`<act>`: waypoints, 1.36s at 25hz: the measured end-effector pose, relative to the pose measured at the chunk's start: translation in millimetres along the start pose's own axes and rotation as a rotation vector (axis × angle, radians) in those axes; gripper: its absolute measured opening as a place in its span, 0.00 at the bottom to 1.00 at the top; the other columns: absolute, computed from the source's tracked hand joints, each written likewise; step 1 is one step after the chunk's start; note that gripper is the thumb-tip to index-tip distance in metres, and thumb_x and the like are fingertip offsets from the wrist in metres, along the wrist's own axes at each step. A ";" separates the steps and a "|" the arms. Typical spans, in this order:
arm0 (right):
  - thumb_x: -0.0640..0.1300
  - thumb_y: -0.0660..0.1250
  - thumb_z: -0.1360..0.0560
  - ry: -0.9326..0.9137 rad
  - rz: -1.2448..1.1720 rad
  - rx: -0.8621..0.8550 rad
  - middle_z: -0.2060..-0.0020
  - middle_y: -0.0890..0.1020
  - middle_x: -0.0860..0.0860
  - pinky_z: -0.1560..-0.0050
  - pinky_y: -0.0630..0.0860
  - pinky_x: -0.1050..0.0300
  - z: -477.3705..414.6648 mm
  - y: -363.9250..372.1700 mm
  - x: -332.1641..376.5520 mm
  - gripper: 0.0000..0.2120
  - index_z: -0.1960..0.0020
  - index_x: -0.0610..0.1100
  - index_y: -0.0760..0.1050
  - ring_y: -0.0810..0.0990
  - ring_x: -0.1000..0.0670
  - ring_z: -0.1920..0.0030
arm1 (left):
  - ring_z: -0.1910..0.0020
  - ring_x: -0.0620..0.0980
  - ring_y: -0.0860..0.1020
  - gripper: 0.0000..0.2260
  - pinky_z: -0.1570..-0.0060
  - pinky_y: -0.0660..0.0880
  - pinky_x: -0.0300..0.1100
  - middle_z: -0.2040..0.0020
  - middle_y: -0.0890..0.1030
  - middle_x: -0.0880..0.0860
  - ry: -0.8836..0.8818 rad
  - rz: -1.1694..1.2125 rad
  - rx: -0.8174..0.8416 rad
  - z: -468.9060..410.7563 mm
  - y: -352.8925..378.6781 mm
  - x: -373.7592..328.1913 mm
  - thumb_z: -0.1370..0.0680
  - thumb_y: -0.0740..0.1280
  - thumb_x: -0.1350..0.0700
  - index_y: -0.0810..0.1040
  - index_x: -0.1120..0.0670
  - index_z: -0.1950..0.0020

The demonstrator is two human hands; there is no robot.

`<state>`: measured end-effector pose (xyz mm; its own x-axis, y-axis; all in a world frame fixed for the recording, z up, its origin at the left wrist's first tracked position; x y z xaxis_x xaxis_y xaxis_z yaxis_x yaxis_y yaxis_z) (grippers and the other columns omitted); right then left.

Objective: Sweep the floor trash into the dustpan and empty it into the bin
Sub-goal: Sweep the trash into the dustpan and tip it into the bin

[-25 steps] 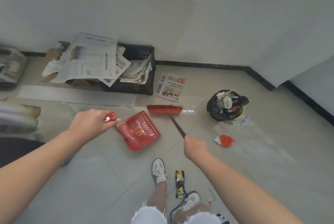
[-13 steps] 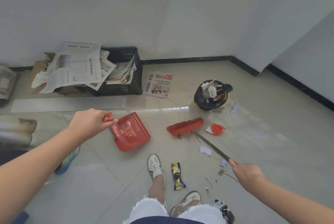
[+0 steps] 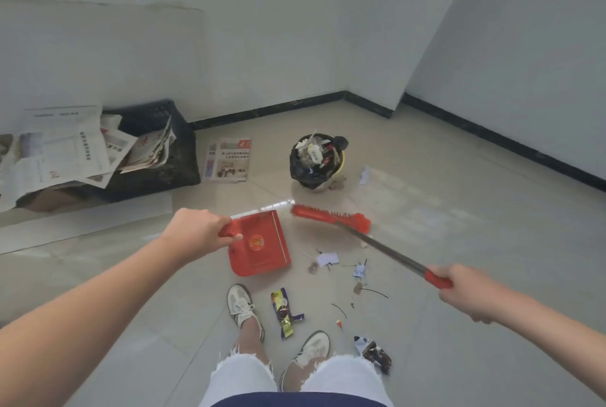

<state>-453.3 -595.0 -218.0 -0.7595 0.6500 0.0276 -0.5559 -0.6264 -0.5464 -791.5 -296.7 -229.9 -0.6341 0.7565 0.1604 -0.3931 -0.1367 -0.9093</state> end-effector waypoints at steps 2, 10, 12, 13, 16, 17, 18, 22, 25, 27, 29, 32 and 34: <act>0.39 0.55 0.27 0.048 -0.135 -0.058 0.72 0.73 0.48 0.79 0.68 0.63 2.6 -11.2 -18.3 0.25 0.35 0.58 0.70 0.71 0.50 0.80 | 0.57 0.47 0.81 0.22 0.66 0.68 0.39 0.60 0.82 0.46 0.023 0.014 -0.017 -10.8 -10.8 -29.8 0.25 0.55 0.31 0.78 0.46 0.49; 0.38 0.55 0.26 0.124 -0.108 -0.229 0.73 0.78 0.46 0.72 0.72 0.62 -79.7 -55.9 -21.9 0.13 0.47 0.42 0.75 0.76 0.47 0.77 | 0.73 0.45 0.72 0.20 0.76 0.59 0.34 0.72 0.76 0.45 0.149 0.096 -0.211 -21.9 -42.6 -123.5 0.27 0.60 0.32 0.79 0.46 0.60; 0.38 0.55 0.25 0.167 -0.191 -0.229 0.74 0.78 0.44 0.70 0.74 0.60 -98.7 -57.6 -34.0 0.12 0.47 0.41 0.74 0.75 0.46 0.77 | 0.78 0.43 0.70 0.21 0.77 0.50 0.31 0.77 0.74 0.44 0.155 0.115 -0.240 -22.3 -44.5 -135.9 0.28 0.58 0.32 0.78 0.46 0.66; 0.38 0.55 0.25 0.180 -0.210 -0.235 0.74 0.78 0.44 0.68 0.75 0.58 -108.3 -58.1 -38.0 0.12 0.46 0.41 0.74 0.75 0.47 0.76 | 0.80 0.42 0.70 0.22 0.77 0.48 0.31 0.78 0.73 0.44 0.155 0.126 -0.261 -22.7 -44.4 -138.6 0.28 0.56 0.32 0.77 0.46 0.68; 0.37 0.57 0.27 0.174 -0.239 -0.308 0.74 0.78 0.46 0.61 0.77 0.55 -147.4 -64.8 -38.7 0.12 0.47 0.42 0.74 0.76 0.47 0.73 | 0.79 0.42 0.73 0.22 0.79 0.51 0.31 0.77 0.74 0.44 0.128 0.169 -0.280 -24.7 -37.4 -137.9 0.29 0.56 0.31 0.77 0.45 0.66; 0.37 0.57 0.27 0.168 -0.252 -0.326 0.73 0.78 0.46 0.60 0.77 0.55 -163.6 -65.5 -37.1 0.11 0.48 0.41 0.75 0.76 0.47 0.72 | 0.78 0.43 0.73 0.21 0.79 0.52 0.31 0.77 0.74 0.44 0.115 0.173 -0.292 -25.0 -37.8 -135.8 0.29 0.57 0.31 0.77 0.45 0.65; 0.38 0.57 0.27 0.166 -0.272 -0.327 0.73 0.78 0.46 0.60 0.78 0.54 -179.0 -65.1 -36.1 0.11 0.48 0.41 0.75 0.77 0.47 0.72 | 0.79 0.44 0.73 0.20 0.79 0.51 0.31 0.77 0.73 0.44 0.099 0.178 -0.307 -25.9 -39.4 -133.3 0.30 0.57 0.31 0.77 0.45 0.66; 0.35 0.55 0.27 0.172 -0.404 -0.230 0.73 0.76 0.43 0.70 0.74 0.57 -227.3 -41.2 -32.9 0.14 0.45 0.39 0.74 0.74 0.47 0.76 | 0.80 0.43 0.66 0.18 0.80 0.51 0.30 0.79 0.69 0.44 0.018 0.215 -0.315 -28.4 -42.1 -124.8 0.31 0.59 0.32 0.74 0.44 0.67; 0.32 0.55 0.28 0.160 -0.385 -0.172 0.72 0.74 0.43 0.73 0.71 0.58 -217.4 -7.0 -34.8 0.15 0.44 0.39 0.72 0.72 0.47 0.75 | 0.79 0.45 0.70 0.21 0.80 0.58 0.32 0.79 0.71 0.46 -0.023 0.233 -0.293 -29.1 -30.7 -121.6 0.31 0.57 0.30 0.74 0.46 0.67; 0.31 0.57 0.29 0.154 -0.274 -0.147 0.70 0.74 0.46 0.74 0.69 0.59 -188.1 21.7 -38.3 0.14 0.45 0.40 0.72 0.74 0.45 0.72 | 0.76 0.47 0.74 0.23 0.78 0.63 0.34 0.78 0.72 0.46 -0.047 0.236 -0.294 -30.0 -29.8 -113.0 0.31 0.56 0.29 0.76 0.46 0.66; 0.33 0.56 0.27 0.149 -0.218 -0.099 0.68 0.73 0.48 0.77 0.67 0.60 -152.5 53.8 -39.0 0.12 0.45 0.41 0.70 0.77 0.45 0.68 | 0.72 0.48 0.77 0.22 0.75 0.65 0.35 0.76 0.75 0.45 -0.054 0.233 -0.292 -29.3 -35.2 -100.5 0.31 0.56 0.29 0.78 0.45 0.63; 0.34 0.54 0.25 0.131 -0.182 -0.024 0.64 0.71 0.50 0.79 0.66 0.61 -98.1 99.4 -28.3 0.15 0.41 0.42 0.69 0.75 0.49 0.69 | 0.69 0.49 0.79 0.19 0.74 0.62 0.35 0.74 0.77 0.45 -0.010 0.234 -0.270 -25.0 -34.4 -80.1 0.30 0.61 0.30 0.80 0.43 0.61; 0.33 0.53 0.24 0.133 -0.173 0.018 0.59 0.72 0.49 0.78 0.63 0.63 -67.1 125.1 -16.7 0.18 0.37 0.42 0.67 0.75 0.48 0.66 | 0.72 0.49 0.79 0.23 0.75 0.63 0.34 0.75 0.76 0.45 0.033 0.187 -0.291 -24.9 -30.2 -66.3 0.32 0.56 0.28 0.80 0.43 0.63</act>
<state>-487.5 -655.3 -343.0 -0.6014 0.7989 0.0079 -0.6811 -0.5075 -0.5278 -721.1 -326.8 -222.6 -0.6536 0.7563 -0.0277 -0.0626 -0.0905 -0.9939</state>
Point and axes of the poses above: each hand's wrist, its own z-axis away from the middle knuckle, its own y-axis out of the palm, x = y × z, the point moved 7 cm from there along -z, towards the middle knuckle
